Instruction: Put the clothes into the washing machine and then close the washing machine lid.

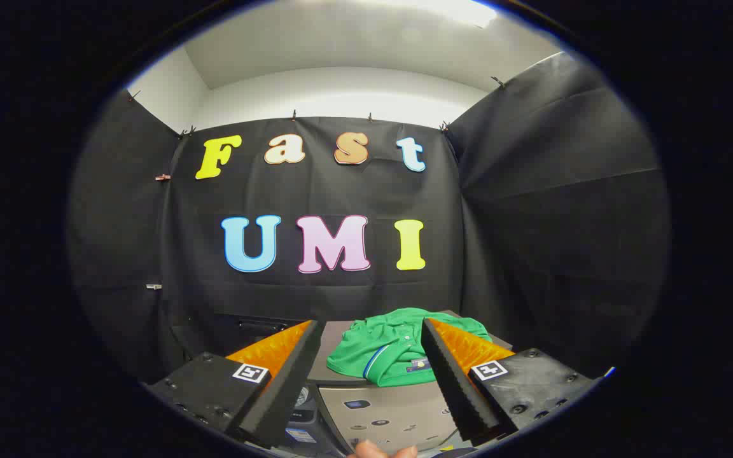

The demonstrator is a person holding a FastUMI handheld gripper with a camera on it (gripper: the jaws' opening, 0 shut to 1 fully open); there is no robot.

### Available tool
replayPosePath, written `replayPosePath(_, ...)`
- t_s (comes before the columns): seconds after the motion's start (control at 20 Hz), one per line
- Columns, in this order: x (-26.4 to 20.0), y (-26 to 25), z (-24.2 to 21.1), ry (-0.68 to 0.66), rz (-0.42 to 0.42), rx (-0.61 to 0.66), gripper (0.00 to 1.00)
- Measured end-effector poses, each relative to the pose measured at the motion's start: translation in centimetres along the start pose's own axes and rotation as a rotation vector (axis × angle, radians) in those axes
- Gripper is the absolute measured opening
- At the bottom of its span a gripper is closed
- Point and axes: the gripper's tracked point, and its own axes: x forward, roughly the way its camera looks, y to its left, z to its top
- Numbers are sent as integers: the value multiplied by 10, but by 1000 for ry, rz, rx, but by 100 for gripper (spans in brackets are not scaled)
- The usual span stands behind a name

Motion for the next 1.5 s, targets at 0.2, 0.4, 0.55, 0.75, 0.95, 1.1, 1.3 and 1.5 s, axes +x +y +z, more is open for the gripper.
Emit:
replayPosePath(0.2,1,-2,-2,9,-8,8,100)
replayPosePath(0.4,1,-6,1,4,-16,9,100)
replayPosePath(0.55,0,-6,-2,11,-17,-1,99)
replayPosePath(0.75,0,-2,-5,25,5,14,100)
replayPosePath(0.95,13,-4,-15,55,14,31,100)
replayPosePath(1.1,20,-1,-16,77,36,11,99)
replayPosePath(1.3,37,-13,-6,105,45,-10,99)
replayPosePath(1.5,74,-24,-5,205,56,-5,99)
